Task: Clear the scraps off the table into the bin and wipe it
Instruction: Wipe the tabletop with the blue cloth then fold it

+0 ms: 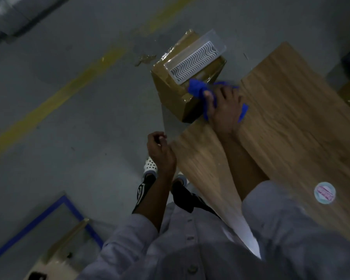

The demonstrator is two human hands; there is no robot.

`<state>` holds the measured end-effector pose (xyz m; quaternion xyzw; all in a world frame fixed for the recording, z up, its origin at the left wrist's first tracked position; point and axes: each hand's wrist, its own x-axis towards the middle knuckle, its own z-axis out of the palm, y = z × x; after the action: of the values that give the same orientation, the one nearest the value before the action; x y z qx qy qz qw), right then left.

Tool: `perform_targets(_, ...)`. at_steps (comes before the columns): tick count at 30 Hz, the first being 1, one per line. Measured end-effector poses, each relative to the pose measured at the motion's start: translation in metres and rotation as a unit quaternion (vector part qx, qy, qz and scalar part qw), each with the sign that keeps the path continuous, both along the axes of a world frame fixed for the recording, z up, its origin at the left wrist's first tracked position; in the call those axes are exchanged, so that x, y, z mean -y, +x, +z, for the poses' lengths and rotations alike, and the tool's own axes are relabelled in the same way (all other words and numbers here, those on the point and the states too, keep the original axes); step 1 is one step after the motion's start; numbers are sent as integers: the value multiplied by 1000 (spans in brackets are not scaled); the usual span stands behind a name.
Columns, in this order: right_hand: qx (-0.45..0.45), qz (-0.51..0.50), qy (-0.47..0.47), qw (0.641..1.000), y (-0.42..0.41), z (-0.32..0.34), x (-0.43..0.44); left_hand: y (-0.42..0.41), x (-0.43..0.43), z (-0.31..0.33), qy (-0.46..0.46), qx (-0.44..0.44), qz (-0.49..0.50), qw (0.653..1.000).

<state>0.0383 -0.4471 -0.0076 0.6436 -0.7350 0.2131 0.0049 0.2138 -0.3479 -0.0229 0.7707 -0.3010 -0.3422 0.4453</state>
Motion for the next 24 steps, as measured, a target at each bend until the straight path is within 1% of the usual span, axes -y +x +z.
perform_targets(1,29,62,26,997,20,4,-18,4,0,0,0,-36,45,998)
perform_targets(2,54,133,86,986,42,2,-40,9,-1,0,2,-59,79,995)
perform_targets(3,39,211,165,963,61,-4,-64,13,-2,-1,6,-57,99,993)
perform_targets(4,-7,287,229,930,75,-15,-87,16,-4,-4,12,-25,103,994)
perform_targets(5,-57,345,264,899,80,-27,-105,18,-7,-7,22,17,91,995)
perform_targets(6,-80,375,267,884,79,-36,-113,18,-10,-10,34,60,74,995)
perform_targets(7,-72,384,274,879,72,-43,-110,17,-13,-13,44,93,58,993)
perform_targets(9,-63,362,289,884,50,-47,-86,12,-15,-17,41,126,19,991)
perform_targets(10,-72,324,293,897,35,-49,-70,8,-16,-17,31,124,-15,992)
perform_targets(12,-75,207,279,935,-3,-49,-35,0,-16,-16,12,114,-107,988)
perform_targets(13,-70,155,275,946,-24,-48,-16,-5,-16,-14,7,108,-166,980)
perform_targets(15,-41,91,267,959,-61,-41,19,-18,-14,-6,-1,100,-262,960)
perform_targets(17,36,24,203,978,-79,-24,40,-27,-8,2,-3,69,-286,956)
perform_targets(19,74,-34,100,992,-71,-3,36,-32,0,3,-9,56,-270,961)
perform_targets(20,77,-28,71,994,-57,1,22,-33,5,2,-19,74,-253,964)
perform_targets(21,70,15,56,996,-44,1,4,-34,10,-1,-29,100,-231,967)
perform_targets(22,54,85,60,993,-27,-5,-17,-36,15,-3,-36,130,-204,970)
perform_targets(24,9,222,149,964,-2,-26,-58,-43,28,-4,-38,177,-154,971)
